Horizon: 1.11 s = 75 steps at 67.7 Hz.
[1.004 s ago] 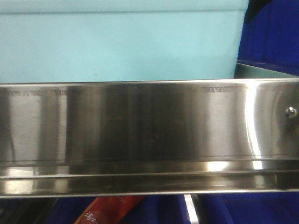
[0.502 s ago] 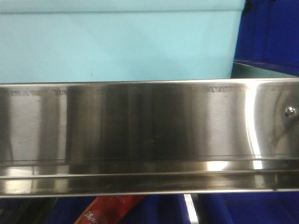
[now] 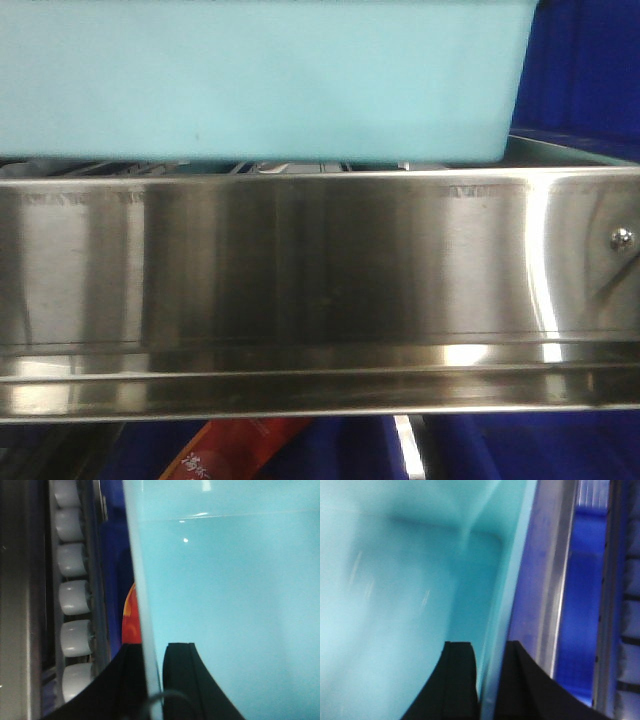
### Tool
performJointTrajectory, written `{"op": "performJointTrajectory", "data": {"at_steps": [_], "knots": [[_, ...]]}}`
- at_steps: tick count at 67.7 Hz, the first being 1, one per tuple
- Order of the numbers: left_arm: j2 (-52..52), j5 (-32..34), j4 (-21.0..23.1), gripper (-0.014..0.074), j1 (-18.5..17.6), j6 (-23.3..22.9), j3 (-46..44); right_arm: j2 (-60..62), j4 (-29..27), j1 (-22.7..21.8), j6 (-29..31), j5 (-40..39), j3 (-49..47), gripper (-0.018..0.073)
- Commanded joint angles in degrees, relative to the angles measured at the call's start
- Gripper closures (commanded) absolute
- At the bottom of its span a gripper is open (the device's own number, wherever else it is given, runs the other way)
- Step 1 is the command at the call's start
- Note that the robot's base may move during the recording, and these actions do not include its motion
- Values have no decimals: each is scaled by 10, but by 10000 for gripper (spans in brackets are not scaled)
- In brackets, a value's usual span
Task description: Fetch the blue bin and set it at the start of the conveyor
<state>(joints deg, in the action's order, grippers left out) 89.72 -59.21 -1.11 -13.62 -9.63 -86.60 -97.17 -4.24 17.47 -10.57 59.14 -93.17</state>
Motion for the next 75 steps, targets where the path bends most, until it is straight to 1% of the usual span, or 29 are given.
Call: {"op": "performJointTrajectory", "data": {"at_steps": [1,12,28,36,66,75], "knots": [[-49,11,11,708,-3,4,-5,45,2,3,10,-5,-6,711],[-116,11,11,708,-3,4,-5,97,1,3,10,-9,-6,711],[-181,11,38,708,-3,4,-5,165,1,4,10,-30,-6,711],[-184,11,38,708,-3,4,-5,176,1,4,10,-47,-6,711],[-178,16,36,708,-3,4,-5,176,1,4,10,-52,-6,711],[-178,18,36,708,-3,4,-5,176,1,4,10,-66,-6,711]]}}
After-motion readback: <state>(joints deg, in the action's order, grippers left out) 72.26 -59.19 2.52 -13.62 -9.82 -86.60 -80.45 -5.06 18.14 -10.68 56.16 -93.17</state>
